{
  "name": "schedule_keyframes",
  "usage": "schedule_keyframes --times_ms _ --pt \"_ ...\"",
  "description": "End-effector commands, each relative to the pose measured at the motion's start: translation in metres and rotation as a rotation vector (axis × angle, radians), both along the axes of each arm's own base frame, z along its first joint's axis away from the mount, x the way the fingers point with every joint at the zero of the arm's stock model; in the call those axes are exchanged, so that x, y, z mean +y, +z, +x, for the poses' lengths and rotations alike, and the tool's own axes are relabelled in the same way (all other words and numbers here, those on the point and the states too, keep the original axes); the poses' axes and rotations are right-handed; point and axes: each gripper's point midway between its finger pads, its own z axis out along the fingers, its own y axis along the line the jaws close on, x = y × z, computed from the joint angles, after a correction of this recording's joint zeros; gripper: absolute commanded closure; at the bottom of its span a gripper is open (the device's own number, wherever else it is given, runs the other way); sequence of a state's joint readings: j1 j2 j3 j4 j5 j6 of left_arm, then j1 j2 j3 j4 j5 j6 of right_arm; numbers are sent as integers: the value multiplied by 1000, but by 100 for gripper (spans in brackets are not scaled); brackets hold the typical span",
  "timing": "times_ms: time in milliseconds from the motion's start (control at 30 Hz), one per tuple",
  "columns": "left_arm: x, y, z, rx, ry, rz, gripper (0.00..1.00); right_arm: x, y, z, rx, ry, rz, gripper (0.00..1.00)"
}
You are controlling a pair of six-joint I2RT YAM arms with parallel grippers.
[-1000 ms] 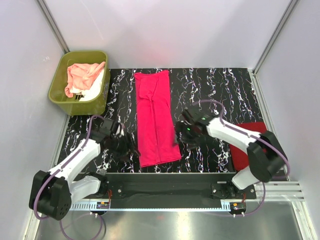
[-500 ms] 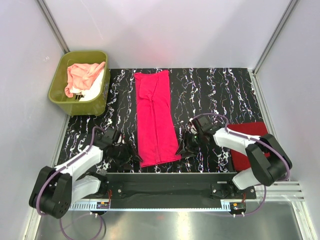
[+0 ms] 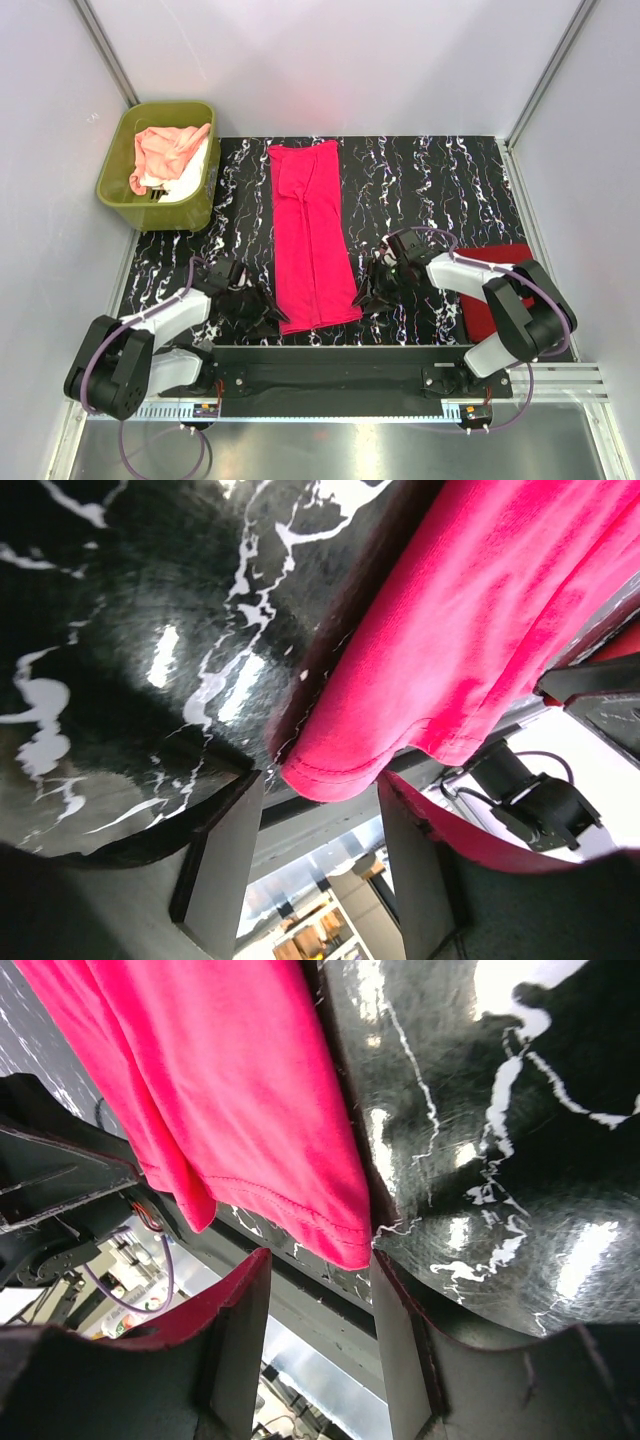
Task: Fold and stack the t-shirts
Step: Fold the tshirt
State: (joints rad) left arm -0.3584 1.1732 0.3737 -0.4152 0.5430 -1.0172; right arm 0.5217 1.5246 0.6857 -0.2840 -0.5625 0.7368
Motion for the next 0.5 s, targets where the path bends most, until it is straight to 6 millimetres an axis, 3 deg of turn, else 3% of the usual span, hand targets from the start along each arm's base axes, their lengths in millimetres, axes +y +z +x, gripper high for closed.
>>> schedule_keyframes --times_ms 0,133,233,400,467 --pt "18 -30 -10 33 8 122 44 0 -1 3 0 8 20 49" --pt "18 -36 -11 54 1 132 49 1 -2 2 7 7 24 49" --pt "21 -40 -14 68 2 147 57 2 -4 2 15 12 28 49" --pt "22 -42 -13 65 -4 163 60 3 -10 -1 35 32 27 49" --pt "22 -43 -12 64 -9 163 67 2 -13 -1 39 40 22 49"
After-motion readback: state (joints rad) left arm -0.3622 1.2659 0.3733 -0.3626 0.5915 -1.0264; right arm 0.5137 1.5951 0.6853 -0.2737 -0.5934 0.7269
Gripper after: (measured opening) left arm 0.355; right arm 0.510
